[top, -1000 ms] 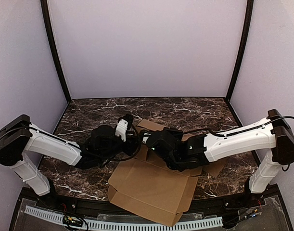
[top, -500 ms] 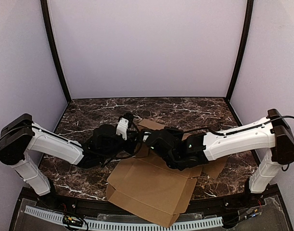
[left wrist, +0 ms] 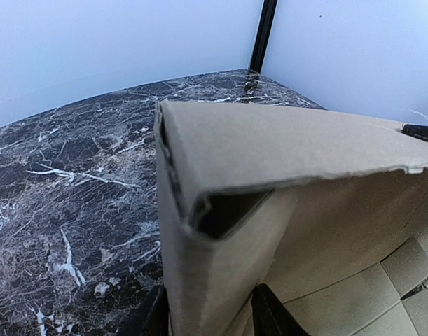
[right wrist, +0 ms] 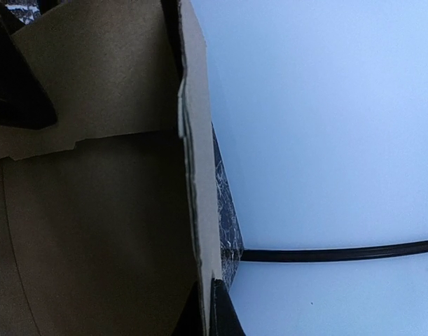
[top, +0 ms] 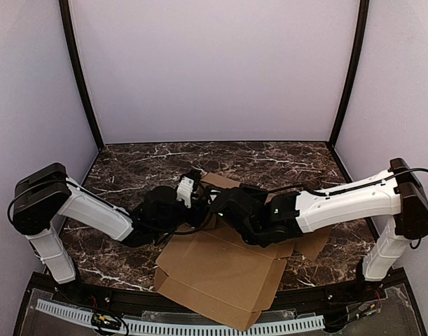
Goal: Fold the paper box
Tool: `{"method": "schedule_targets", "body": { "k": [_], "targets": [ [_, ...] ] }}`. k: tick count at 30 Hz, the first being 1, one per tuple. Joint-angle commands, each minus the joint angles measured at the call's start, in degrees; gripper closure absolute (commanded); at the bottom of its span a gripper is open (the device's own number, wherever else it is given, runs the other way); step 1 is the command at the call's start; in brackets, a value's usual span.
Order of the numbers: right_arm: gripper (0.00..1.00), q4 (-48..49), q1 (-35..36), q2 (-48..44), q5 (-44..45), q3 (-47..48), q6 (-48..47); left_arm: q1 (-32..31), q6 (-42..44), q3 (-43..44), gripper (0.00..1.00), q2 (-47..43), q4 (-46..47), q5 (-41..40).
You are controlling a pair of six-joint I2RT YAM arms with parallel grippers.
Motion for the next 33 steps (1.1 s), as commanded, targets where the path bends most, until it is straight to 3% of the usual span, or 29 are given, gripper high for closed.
{"method": "schedule_targets", "body": {
  "k": [1,12,15,20,23,33],
  "targets": [
    [1.0,-9.06,0.51,3.89,-14.98,-3.04,4.78,-0.01,0.11,1.41,0.61,1.08,1.1,0.83],
    [0.99,-9.69,0.51,3.44,-15.24,-2.2,7.35,0.05,-0.29,1.91,0.92,0.81,1.27,2.73],
    [0.82,-9.79,0.55,2.61,-16.33,-1.02,8.47,0.05,-0.04,2.46,0.99,0.4,0.58,3.07],
    [0.5,-11.33,1.09,-0.35,-20.22,2.25,12.03,-0.04,0.2,2.55,0.99,-0.31,0.27,3.25],
    [0.37,-11.34,1.64,-3.37,-23.14,3.61,13.65,0.08,0.26,2.15,0.99,-0.68,0.29,3.15],
    [0.13,-16.14,2.61,-13.12,-38.12,8.3,20.43,0.05,0.32,0.18,0.99,-1.02,1.31,2.85]
  ]
}}
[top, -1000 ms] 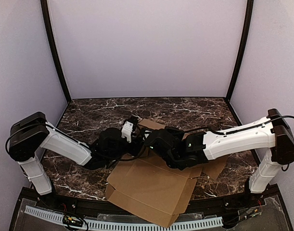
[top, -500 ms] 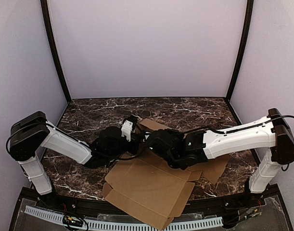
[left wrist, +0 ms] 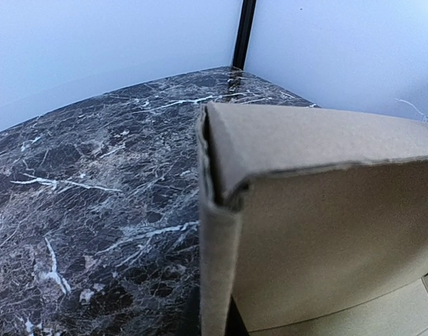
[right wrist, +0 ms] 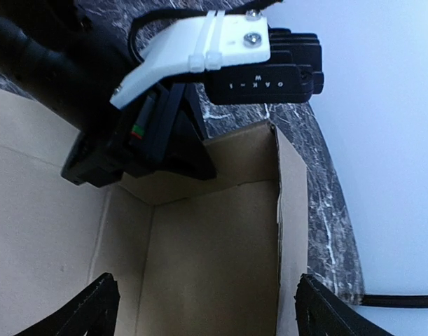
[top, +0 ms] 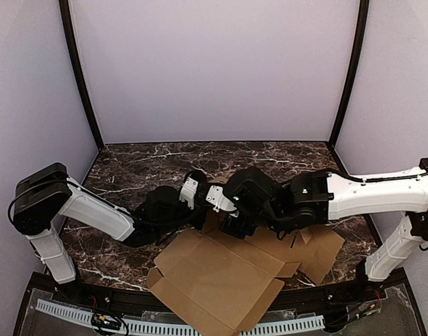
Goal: Fold the paper box
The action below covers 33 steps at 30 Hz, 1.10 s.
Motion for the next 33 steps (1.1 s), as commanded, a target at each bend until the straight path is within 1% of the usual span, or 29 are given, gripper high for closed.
{"method": "schedule_targets", "body": {
  "k": [1,5,9,12,15,20,21,22,23,24,26,28,30,33],
  "targets": [
    [0.12,-2.17,0.91,-6.22,-11.99,2.21,5.38,0.02,-1.3,-0.99,0.99,-1.95,1.36,1.08],
    [0.11,-5.25,0.9,-9.48,-14.49,2.72,7.5,-0.01,-0.74,-0.95,0.99,-1.9,0.83,1.12],
    [0.1,-6.24,0.92,-13.0,-15.07,2.45,9.27,-0.07,0.19,-0.81,0.99,-2.32,-0.12,0.4],
    [0.07,-6.68,0.45,-15.09,-14.01,2.71,10.82,0.04,1.1,-1.09,0.99,-2.73,-0.75,-0.19],
    [0.07,-7.98,-1.11,-15.11,-13.4,4.18,11.89,0.02,1.94,-1.71,0.99,-3.49,-0.78,0.9],
    [0.08,-8.21,-4.4,-12.32,-13.13,7.48,13.37,0.06,6.02,-2.69,0.99,-3.74,-0.71,6.56],
    [0.09,-8.14,-5.42,-11.65,-14.76,7.98,14.38,0.02,6.97,-3.09,0.99,-3.57,0.23,9.28],
    [0.11,-8.05,-6.74,-11.08,-15.73,8.39,15.15,0.04,8.65,-4.29,0.99,-3.28,3.07,10.1],
    [0.16,-7.69,-8.04,-10.47,-17.78,8.6,15.86,0.0,9.12,-5.16,0.99,-3.21,4.89,12.65],
    [0.19,-7.08,-9.01,-9.89,-18.97,8.73,16.3,-0.01,9.89,-6.87,0.99,-3.11,8.56,13.19],
    [0.26,-5.5,-10.39,-8.77,-21.0,8.77,16.3,0.07,11.16,-8.84,0.99,-2.89,12.83,13.89],
    [0.31,-2.95,-11.49,-8.26,-22.65,8.33,16.37,0.07,13.49,-9.42,0.99,-2.71,14.17,14.01],
    [0.35,-0.59,-12.82,-7.84,-25.11,7.18,17.25,0.02,14.59,-8.68,0.99,-2.4,12.94,13.93],
    [0.44,2.71,-14.38,-6.64,-29.19,5.53,18.74,0.08,16.0,-7.09,0.99,-1.45,11.31,16.0]
  ]
}}
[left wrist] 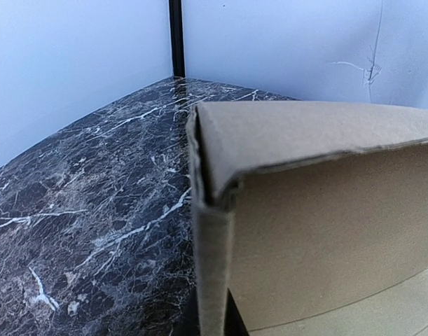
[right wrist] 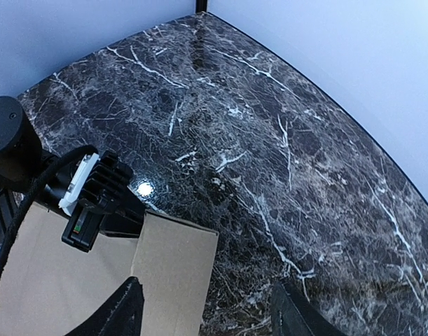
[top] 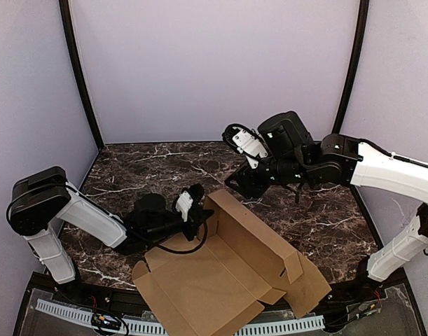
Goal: Fold the paper box
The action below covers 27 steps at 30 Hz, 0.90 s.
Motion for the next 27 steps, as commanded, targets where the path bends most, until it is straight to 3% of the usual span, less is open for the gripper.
{"method": "schedule_targets", "body": {
  "k": [1,8,9,20,27],
  "targets": [
    [0.49,7.34,-1.82,1.6,-7.18,-1.84,3.0,0.14,4.62,0.96,0.99,0.77,1.59,4.27],
    [0.97,12.08,-2.79,4.83,-9.98,-2.76,4.61,0.09,7.74,-3.78,0.99,5.9,20.64,2.4],
    [1.0,12.51,-2.92,5.36,-10.28,-2.72,4.91,0.08,8.02,-3.94,0.99,7.13,21.96,3.29],
    [1.0,17.06,-2.94,9.06,-16.32,-5.39,8.71,0.11,6.13,-3.54,0.99,12.62,26.85,4.59],
    [1.0,18.2,-2.94,10.86,-18.72,-6.63,10.35,0.13,6.18,-3.24,0.91,13.89,26.03,5.66]
  ]
}}
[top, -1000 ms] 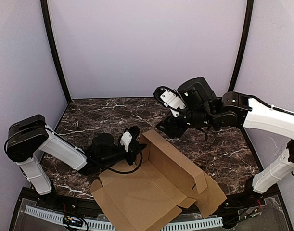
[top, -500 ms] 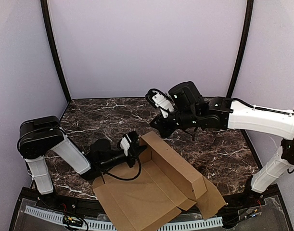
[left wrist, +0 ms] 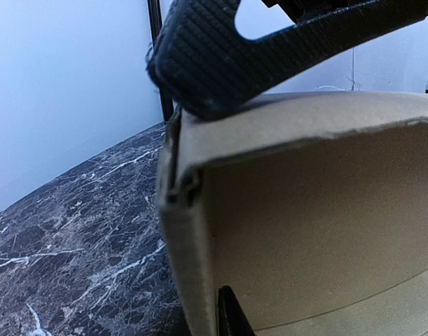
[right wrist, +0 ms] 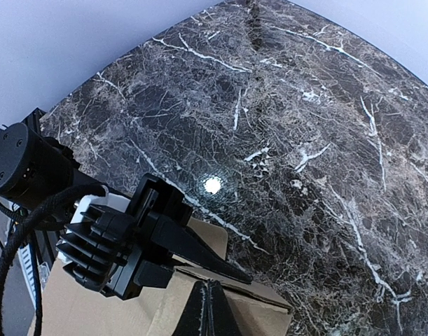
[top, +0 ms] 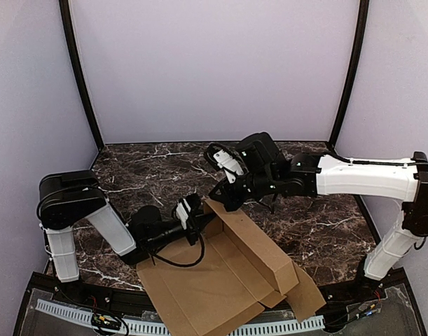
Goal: Fold the paper box
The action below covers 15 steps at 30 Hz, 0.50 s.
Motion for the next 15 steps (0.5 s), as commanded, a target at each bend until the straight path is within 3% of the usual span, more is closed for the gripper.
{"method": "schedule_targets", "body": {
  "k": [1,9,15],
  "targets": [
    [1.0,2.68,-0.3,1.31,-2.37,-1.49,2.2,-0.06,1.16,-0.08,0.91,1.22,-1.17,2.18],
    [1.0,3.59,-0.07,1.09,-2.94,-4.1,3.51,-0.09,2.41,1.73,0.79,1.93,-3.98,3.14],
    [1.0,3.5,-0.04,0.59,-3.06,-4.32,3.27,-0.04,2.73,4.43,0.77,3.93,-4.21,2.58]
  ]
}}
